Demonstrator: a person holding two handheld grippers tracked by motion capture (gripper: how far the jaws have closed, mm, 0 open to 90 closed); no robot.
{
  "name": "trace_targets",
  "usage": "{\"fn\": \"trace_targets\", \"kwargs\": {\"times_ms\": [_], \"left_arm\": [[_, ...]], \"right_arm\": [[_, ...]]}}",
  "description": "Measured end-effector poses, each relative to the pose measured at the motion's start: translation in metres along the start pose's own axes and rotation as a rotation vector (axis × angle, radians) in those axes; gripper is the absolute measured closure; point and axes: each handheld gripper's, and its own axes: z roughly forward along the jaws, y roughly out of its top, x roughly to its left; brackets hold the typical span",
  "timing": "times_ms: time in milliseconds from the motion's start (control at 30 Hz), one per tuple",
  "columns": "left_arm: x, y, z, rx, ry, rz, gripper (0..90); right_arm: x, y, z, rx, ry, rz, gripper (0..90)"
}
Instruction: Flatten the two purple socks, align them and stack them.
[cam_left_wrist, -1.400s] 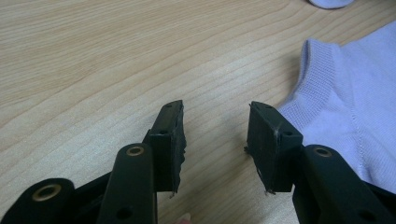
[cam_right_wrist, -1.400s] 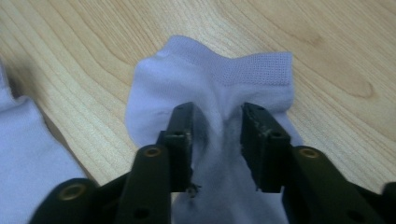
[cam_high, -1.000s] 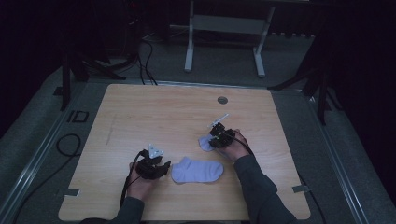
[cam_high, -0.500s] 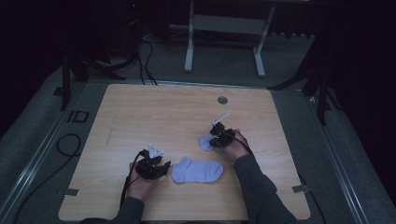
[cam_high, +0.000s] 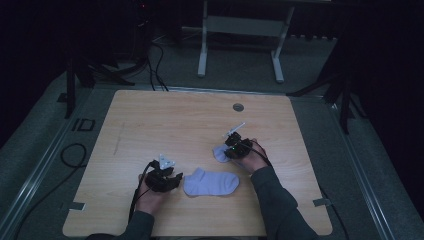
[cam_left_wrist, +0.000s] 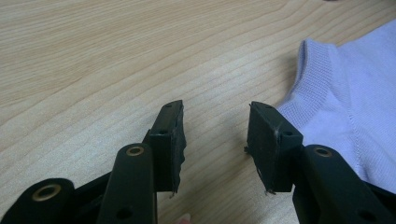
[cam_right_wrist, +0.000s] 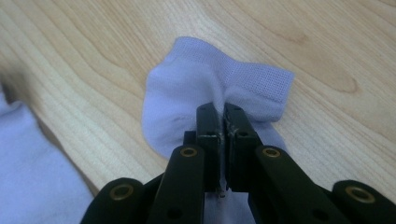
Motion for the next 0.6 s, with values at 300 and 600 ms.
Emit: {"fn": "trace_targets", "kwargs": {"times_ms": [300, 600], "left_arm": [[0.0, 0.0, 0.0, 0.0, 0.0, 0.0, 56.4], [0.0, 0.0, 0.0, -0.001, 0.0, -0.001, 56.4]], "right_arm": [[0.0, -0.002, -0.012, -0.03, -0.006, -0.002, 86.6], [-0.003, -0.003, -0.028, -0.085, -0.016, 0.02, 86.7]]}}
